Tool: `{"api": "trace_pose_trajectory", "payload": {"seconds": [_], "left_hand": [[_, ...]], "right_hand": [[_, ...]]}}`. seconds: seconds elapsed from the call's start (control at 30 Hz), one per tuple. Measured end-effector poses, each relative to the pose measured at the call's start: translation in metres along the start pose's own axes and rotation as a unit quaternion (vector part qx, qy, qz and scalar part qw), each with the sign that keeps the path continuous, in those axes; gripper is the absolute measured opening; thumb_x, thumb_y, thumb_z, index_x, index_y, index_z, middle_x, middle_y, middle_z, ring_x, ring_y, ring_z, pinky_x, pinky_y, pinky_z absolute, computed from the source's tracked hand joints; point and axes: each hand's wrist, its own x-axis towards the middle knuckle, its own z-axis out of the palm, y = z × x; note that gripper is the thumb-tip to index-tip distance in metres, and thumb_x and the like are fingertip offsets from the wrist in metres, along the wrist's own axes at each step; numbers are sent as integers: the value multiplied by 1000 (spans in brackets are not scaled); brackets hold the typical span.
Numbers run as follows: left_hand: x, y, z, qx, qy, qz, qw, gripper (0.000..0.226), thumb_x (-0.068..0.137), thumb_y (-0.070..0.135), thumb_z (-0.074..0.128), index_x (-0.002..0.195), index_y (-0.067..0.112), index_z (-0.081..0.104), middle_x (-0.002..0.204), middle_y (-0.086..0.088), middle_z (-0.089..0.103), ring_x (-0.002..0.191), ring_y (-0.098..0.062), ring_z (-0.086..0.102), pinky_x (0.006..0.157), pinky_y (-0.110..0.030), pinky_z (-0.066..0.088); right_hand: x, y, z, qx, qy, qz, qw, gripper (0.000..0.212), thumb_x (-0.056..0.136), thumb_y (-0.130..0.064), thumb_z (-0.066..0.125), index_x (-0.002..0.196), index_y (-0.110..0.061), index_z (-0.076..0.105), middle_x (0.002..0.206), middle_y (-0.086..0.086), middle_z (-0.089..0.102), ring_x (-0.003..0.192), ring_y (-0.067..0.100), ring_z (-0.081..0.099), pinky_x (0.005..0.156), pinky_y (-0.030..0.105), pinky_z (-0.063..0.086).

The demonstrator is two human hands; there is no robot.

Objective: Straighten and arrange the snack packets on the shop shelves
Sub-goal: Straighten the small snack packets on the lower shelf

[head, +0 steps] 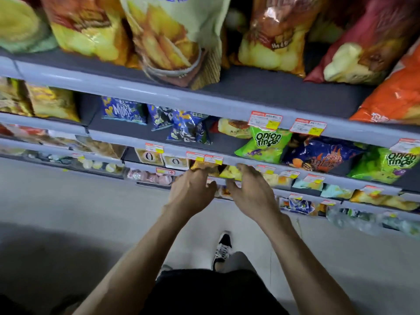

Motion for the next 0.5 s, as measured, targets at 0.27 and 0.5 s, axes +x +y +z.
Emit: {"api": "trace_pose_trajectory", "payload": {"seconds": [0.27,0.5], "left_hand": [[-111,-115,-64,-65,66,-107,990,37,96,44,55,133,41,59,128,4,71,118,-31,67,92,-44,57],[-173,-210,-91,-90,67,-193,975,45,104,48,49,149,42,49,140,9,65,127,-21,63,100,-37,54]], "right_hand": [[-52,-144,39,-124,-94,-85,984,43,102,-52,47,133,-26,58,133,2,65,123,29,59,96,43,52],[-73,-237,100,-183,-170,-139,958,43,97,-61,43,125,-31,53,128,1,64,114,29,62,90,44,53]]}}
